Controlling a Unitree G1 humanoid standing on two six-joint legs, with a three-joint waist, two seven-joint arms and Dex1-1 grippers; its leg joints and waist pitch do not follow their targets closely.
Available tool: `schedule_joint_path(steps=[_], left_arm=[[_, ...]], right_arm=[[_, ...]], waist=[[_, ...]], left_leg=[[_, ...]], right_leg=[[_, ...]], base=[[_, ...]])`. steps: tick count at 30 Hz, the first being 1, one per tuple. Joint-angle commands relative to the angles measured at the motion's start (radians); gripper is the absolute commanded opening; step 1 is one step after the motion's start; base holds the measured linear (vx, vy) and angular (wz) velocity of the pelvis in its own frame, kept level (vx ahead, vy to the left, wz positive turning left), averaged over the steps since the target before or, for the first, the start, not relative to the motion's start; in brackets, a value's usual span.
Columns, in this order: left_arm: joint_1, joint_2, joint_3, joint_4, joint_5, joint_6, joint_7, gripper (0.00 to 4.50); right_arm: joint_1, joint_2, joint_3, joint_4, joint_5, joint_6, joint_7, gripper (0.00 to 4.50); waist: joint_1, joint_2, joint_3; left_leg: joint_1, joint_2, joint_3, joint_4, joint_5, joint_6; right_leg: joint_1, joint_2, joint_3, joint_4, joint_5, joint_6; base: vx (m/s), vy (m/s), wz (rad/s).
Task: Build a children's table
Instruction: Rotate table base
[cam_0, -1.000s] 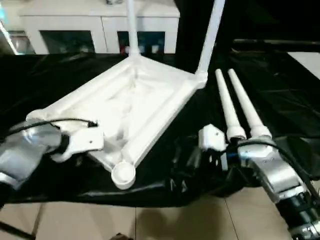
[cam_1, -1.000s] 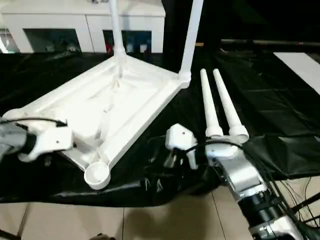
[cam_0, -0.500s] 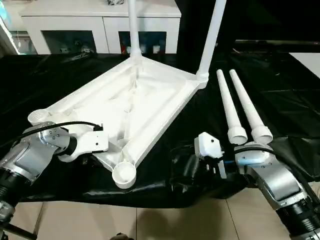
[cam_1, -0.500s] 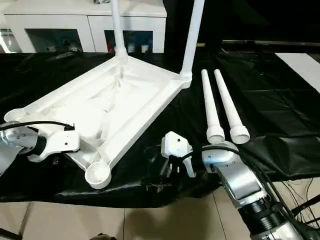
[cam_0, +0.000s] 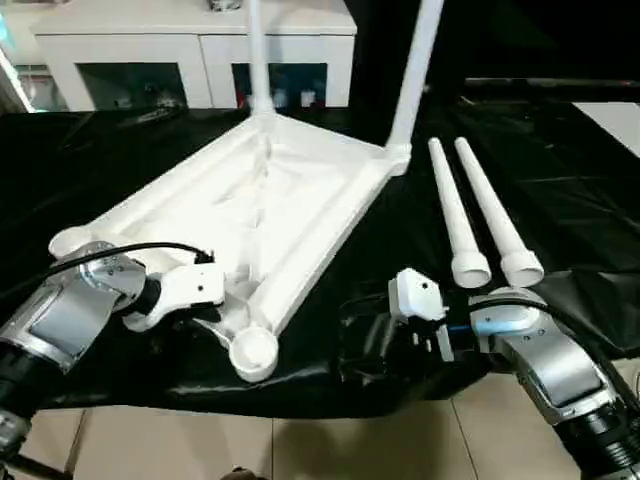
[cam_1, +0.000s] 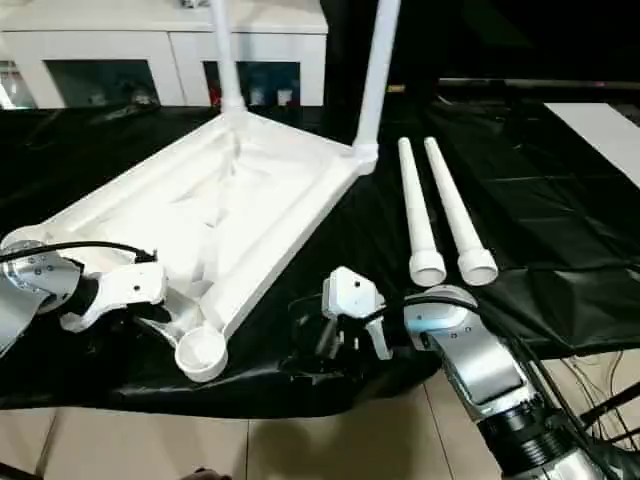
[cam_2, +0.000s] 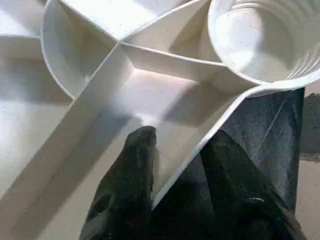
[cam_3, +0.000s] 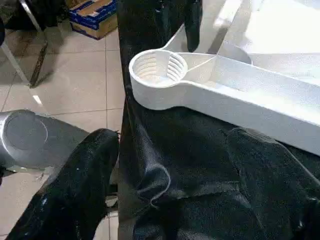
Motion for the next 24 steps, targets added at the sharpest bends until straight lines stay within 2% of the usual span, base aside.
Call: schedule_joint_path(steps=[1, 6, 10, 12, 15, 18, 22, 23, 24], left_arm=[[0.023, 0.002, 0.025, -0.011, -0.011, 0.052, 0.008, 1.24], [0.059, -0.016, 0.064, -0.064, -0.03, 0.161, 0.059, 1.02], [0.096, -0.049, 0.102, -0.097, -0.03, 0.248, 0.152, 0.92], [0.105, -0.055, 0.107, -0.108, -0.028, 0.268, 0.167, 0.84], [0.118, -0.099, 0.127, -0.118, -0.011, 0.315, 0.245, 0.74], [0.104, -0.15, 0.142, -0.109, 0.0, 0.331, 0.314, 0.63], [0.095, -0.162, 0.134, -0.114, -0.002, 0.35, 0.326, 0.49], [0.083, -0.186, 0.136, -0.12, 0.001, 0.382, 0.354, 0.42], [0.077, -0.198, 0.139, -0.119, 0.001, 0.393, 0.369, 0.42]], right_arm=[[-0.006, -0.01, 0.007, -0.02, 0.004, 0.002, 0.0, 3.83], [-0.005, -0.008, 0.009, -0.018, 0.001, 0.002, -0.003, 3.83], [-0.007, -0.007, 0.006, -0.008, -0.007, -0.001, -0.013, 3.83], [-0.008, -0.006, 0.006, -0.006, -0.009, -0.002, -0.015, 3.83], [-0.012, -0.005, 0.007, 0.004, -0.017, -0.005, -0.021, 3.83], [-0.018, -0.004, 0.011, 0.014, -0.027, -0.008, -0.026, 3.83], [-0.021, -0.004, 0.013, 0.018, -0.03, -0.007, -0.03, 3.83], [-0.021, -0.005, 0.012, 0.018, -0.031, -0.005, -0.034, 3.83], [-0.021, -0.005, 0.012, 0.017, -0.032, -0.003, -0.035, 3.83]], waist=[[0.004, 0.016, -0.064], [-0.001, 0.017, -0.063], [-0.005, 0.016, -0.061], [-0.011, 0.014, -0.059], [-0.02, 0.01, -0.055], [-0.023, 0.007, -0.055], [-0.029, 0.008, -0.055], [-0.031, 0.008, -0.055], [-0.03, 0.012, -0.057]], left_leg=[[0.026, 0.023, -0.021, -0.08, -0.372, -0.038], [0.025, 0.021, -0.021, -0.08, -0.374, -0.036], [0.026, 0.019, -0.021, -0.08, -0.391, -0.034], [0.021, 0.018, -0.025, -0.082, -0.403, -0.036], [0.021, 0.014, -0.028, -0.082, -0.417, -0.033], [0.024, 0.014, -0.03, -0.079, -0.417, -0.028], [0.017, 0.01, -0.036, -0.081, -0.414, -0.023], [0.016, 0.01, -0.038, -0.081, -0.414, -0.021], [0.022, 0.009, -0.038, -0.078, -0.415, -0.022]], right_leg=[[0.034, -0.038, 0.028, -0.065, -0.238, -0.229], [0.035, -0.037, 0.028, -0.067, -0.26, -0.224], [0.034, -0.036, 0.027, -0.072, -0.298, -0.214], [0.039, -0.038, 0.025, -0.076, -0.35, -0.193], [0.037, -0.037, 0.022, -0.084, -0.415, -0.169], [0.034, -0.038, 0.021, -0.092, -0.467, -0.153], [0.04, -0.036, 0.016, -0.093, -0.469, -0.143], [0.039, -0.035, 0.015, -0.093, -0.477, -0.139], [0.035, -0.035, 0.017, -0.095, -0.469, -0.145]], base=[[0.0, 0.0, 0.0], [0.0, 0.0, 0.0], [0.0, 0.0, 0.0], [0.0, 0.0, 0.0], [0.0, 0.0, 0.0], [0.0, 0.0, 0.0], [0.0, 0.0, 0.0], [0.0, 0.0, 0.0], [0.0, 0.0, 0.0]])
